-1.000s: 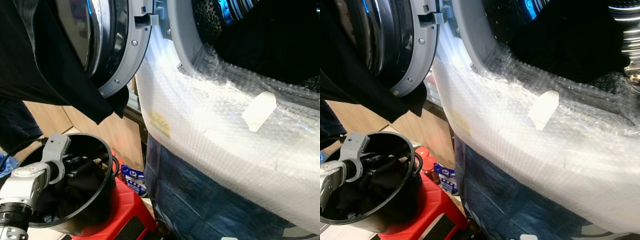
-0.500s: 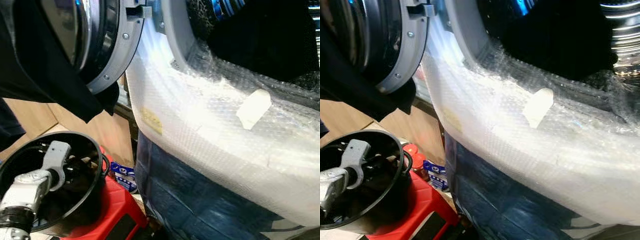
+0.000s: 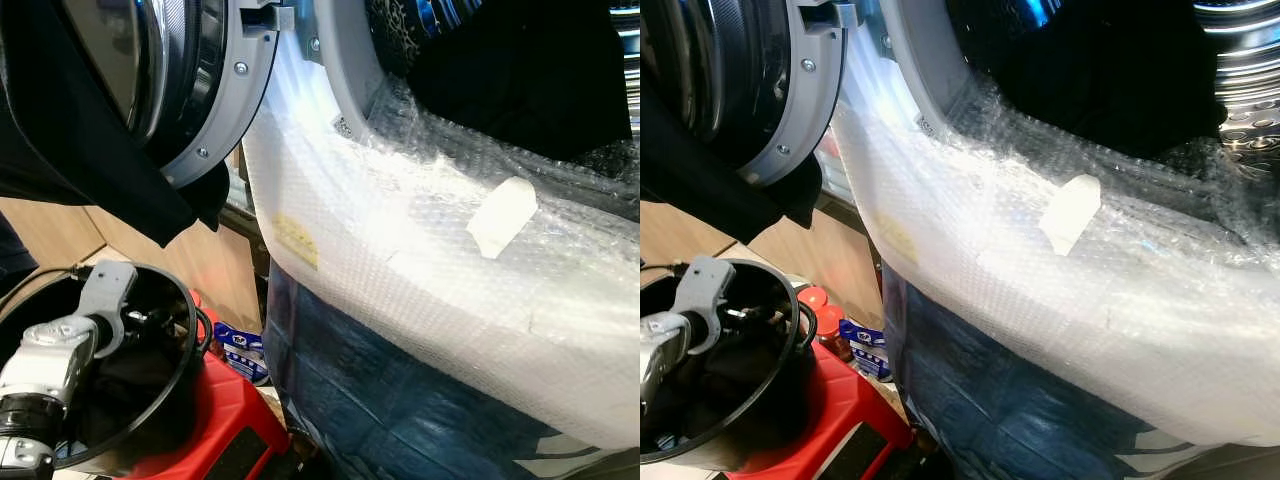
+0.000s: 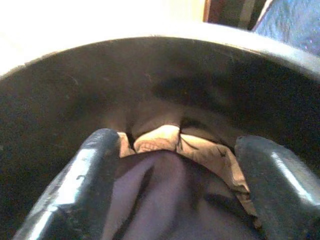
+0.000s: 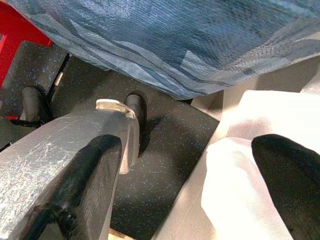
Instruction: Clothes washing
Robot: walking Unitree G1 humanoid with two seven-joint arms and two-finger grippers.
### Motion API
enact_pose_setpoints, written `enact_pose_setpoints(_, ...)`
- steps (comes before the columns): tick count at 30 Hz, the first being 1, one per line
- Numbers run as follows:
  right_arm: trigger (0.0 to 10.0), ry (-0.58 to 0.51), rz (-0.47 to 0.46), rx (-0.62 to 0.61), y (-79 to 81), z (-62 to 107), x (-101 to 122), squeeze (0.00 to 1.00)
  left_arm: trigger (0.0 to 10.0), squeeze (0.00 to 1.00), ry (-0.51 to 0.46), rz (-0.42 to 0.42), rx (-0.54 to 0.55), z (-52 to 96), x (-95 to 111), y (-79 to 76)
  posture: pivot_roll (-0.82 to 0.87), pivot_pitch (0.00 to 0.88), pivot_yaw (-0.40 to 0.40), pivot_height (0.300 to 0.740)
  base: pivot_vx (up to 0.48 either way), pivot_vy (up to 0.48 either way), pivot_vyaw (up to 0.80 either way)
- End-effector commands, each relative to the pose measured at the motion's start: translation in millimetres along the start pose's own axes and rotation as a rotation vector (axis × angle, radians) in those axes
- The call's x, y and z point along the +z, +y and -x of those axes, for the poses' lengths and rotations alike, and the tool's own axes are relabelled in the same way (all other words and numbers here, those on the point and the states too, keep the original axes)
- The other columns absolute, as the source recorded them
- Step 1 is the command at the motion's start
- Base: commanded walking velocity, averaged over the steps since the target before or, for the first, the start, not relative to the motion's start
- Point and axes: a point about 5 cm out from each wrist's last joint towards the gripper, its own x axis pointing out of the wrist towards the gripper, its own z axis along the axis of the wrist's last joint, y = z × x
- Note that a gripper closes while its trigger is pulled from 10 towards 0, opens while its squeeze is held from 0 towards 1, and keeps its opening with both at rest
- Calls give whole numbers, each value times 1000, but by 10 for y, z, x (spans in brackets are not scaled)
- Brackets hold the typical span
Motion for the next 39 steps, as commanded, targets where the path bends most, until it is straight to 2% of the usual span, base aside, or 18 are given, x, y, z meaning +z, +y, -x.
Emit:
enact_pose_setpoints(1, 10000, 26, -21, -8, -27, 17, -113, 0, 10000, 1000, 40, -33, 21, 41, -48, 45, -1, 144, -29, 740, 0, 0, 0)
enact_pose_setpoints(6, 10000, 27, -10, -8, -39, 17, -105, 0, 10000, 1000, 81, -13, 22, 60, -172, 78, 8, 159, -44, 740, 0, 0, 0)
enact_pose_setpoints(9, 10000, 18, -4, -11, -59, 12, -52, 0, 10000, 1000, 134, -1, 34, 76, -349, 83, 5, 164, -51, 740, 0, 0, 0)
enact_pose_setpoints(13, 10000, 10, -1, -14, -81, 11, -17, 0, 10000, 1000, 181, -7, 63, 101, -461, 100, 3, 173, -57, 740, 0, 0, 0)
enact_pose_setpoints(19, 10000, 11, 3, -18, -110, 15, -20, 0, 10000, 1000, 194, -59, 136, 143, -521, 188, 1, 179, -71, 740, 0, 0, 0)
enact_pose_setpoints(20, 10000, 15, 9, -17, -111, 17, -36, 0, 10000, 1000, 192, -36, 145, 150, -532, 198, 2, 185, -73, 740, 0, 0, 0)
enact_pose_setpoints(26, 10000, 23, 18, -17, -132, 25, -67, 0, 10000, 1000, 209, -30, 179, 149, -618, 196, -9, 192, -85, 740, 0, 0, 0)
enact_pose_setpoints(27, 10000, 24, 21, -18, -145, 27, -71, 0, 10000, 651, 209, -11, 181, 138, -641, 179, -17, 194, -95, 740, 0, 0, 0)
enact_pose_setpoints(28, 10000, 24, 21, -18, -145, 27, -71, 0, 10000, 651, 209, -11, 181, 138, -641, 179, -17, 194, -95, 740, 0, 0, 0)
enact_pose_setpoints(29, 10000, 26, 23, -19, -161, 31, -76, 0, 10000, 0, 206, -6, 181, 124, -661, 156, -22, 197, -100, 740, 0, 0, 0)
enact_pose_setpoints(39, 10000, 24, 54, 0, -180, 32, -54, 0, 10000, 0, 276, -8, 222, 106, -878, 111, -20, 205, -112, 740, 0, 0, 0)
